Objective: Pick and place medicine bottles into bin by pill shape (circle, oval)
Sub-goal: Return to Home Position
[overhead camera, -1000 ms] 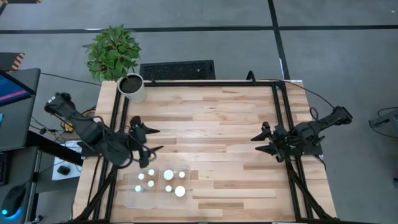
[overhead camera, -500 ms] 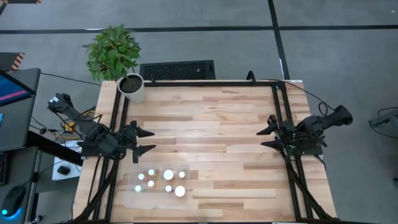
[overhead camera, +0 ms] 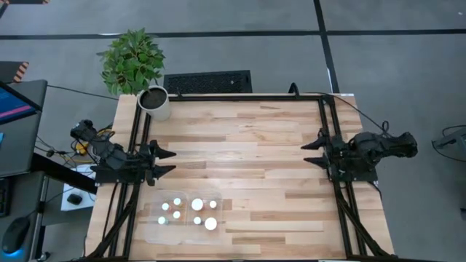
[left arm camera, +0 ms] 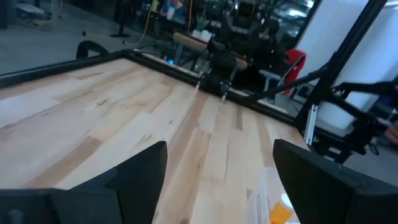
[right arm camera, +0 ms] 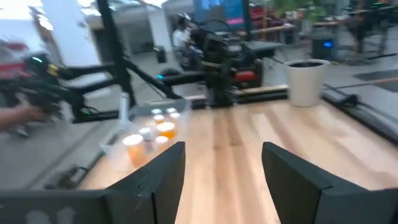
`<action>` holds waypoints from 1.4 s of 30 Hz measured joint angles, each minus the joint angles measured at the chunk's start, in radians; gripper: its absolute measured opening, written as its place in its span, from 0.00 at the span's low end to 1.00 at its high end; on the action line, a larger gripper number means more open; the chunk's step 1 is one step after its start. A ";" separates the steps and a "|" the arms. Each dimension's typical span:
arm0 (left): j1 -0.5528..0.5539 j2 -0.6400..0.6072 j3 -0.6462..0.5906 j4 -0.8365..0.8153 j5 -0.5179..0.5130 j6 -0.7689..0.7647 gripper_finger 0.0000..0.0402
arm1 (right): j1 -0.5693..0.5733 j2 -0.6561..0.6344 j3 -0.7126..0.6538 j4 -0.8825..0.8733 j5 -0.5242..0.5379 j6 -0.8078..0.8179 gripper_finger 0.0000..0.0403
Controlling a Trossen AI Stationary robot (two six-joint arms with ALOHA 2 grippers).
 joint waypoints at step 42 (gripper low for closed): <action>0.000 0.007 -0.035 0.063 0.558 0.453 0.71 | -0.037 0.002 -0.294 0.368 -0.315 -0.071 0.56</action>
